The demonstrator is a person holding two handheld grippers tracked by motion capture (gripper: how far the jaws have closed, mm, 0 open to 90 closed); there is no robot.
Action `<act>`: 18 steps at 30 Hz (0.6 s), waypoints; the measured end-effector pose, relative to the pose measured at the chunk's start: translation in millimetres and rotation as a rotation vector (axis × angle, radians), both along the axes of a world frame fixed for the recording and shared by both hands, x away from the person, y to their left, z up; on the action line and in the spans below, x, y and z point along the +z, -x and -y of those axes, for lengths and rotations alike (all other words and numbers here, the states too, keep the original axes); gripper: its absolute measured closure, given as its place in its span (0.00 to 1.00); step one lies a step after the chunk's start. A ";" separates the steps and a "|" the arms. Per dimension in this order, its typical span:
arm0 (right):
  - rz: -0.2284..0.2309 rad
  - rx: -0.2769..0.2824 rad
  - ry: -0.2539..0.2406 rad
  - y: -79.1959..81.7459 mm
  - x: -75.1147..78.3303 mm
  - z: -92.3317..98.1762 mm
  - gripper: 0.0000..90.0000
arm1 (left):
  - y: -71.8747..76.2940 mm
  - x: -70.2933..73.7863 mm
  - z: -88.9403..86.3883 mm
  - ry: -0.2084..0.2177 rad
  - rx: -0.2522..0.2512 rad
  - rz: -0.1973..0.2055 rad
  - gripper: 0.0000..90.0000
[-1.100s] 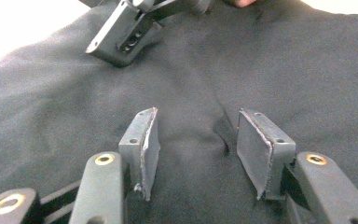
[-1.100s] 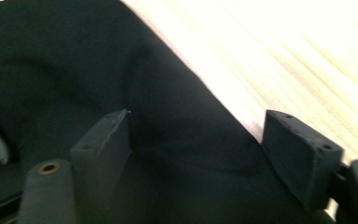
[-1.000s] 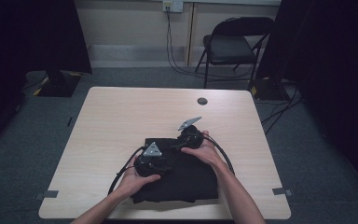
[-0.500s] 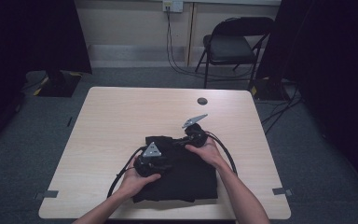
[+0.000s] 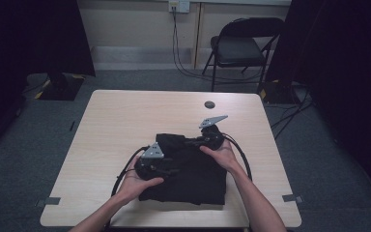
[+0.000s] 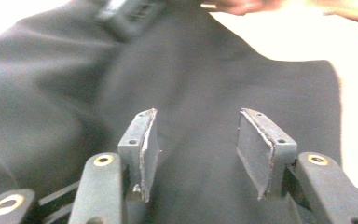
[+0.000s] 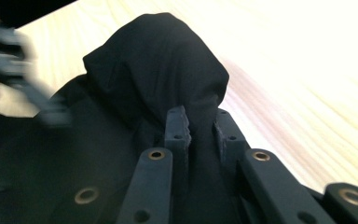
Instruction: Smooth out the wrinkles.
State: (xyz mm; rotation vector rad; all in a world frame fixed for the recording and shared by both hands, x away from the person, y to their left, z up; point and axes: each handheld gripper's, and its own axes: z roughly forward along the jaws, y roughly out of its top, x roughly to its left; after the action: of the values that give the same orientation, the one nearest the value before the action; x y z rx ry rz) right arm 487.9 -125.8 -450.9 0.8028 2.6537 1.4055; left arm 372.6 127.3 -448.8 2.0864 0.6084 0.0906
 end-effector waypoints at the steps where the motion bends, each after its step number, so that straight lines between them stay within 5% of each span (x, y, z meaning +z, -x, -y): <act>1: 0.001 -0.006 0.000 -0.4 0.6 2.3 0.87 | 8.2 1.1 -3.0 -0.004 -0.024 0.005 0.52; 5: 0.001 -0.031 -0.002 -5.6 -1.2 8.3 0.87 | 32.9 -11.5 -8.1 -0.073 -0.066 0.021 0.45; 8: 0.001 -0.049 -0.001 -9.4 -3.3 8.6 0.87 | 26.7 -21.3 -3.2 -0.097 -0.003 0.058 0.43; 12: 0.031 -0.059 -0.019 -10.7 2.8 7.7 0.87 | 22.6 -24.7 4.4 -0.136 0.006 0.106 0.47; 18: 0.090 -0.003 -0.027 2.0 24.3 0.0 0.88 | 14.6 -26.8 6.4 -0.119 0.056 0.104 0.52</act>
State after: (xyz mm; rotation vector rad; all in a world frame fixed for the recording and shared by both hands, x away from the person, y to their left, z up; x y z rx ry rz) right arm 485.9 -125.8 -426.6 0.7272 2.5716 1.4440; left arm 358.0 121.0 -475.6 2.1647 0.6109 0.2715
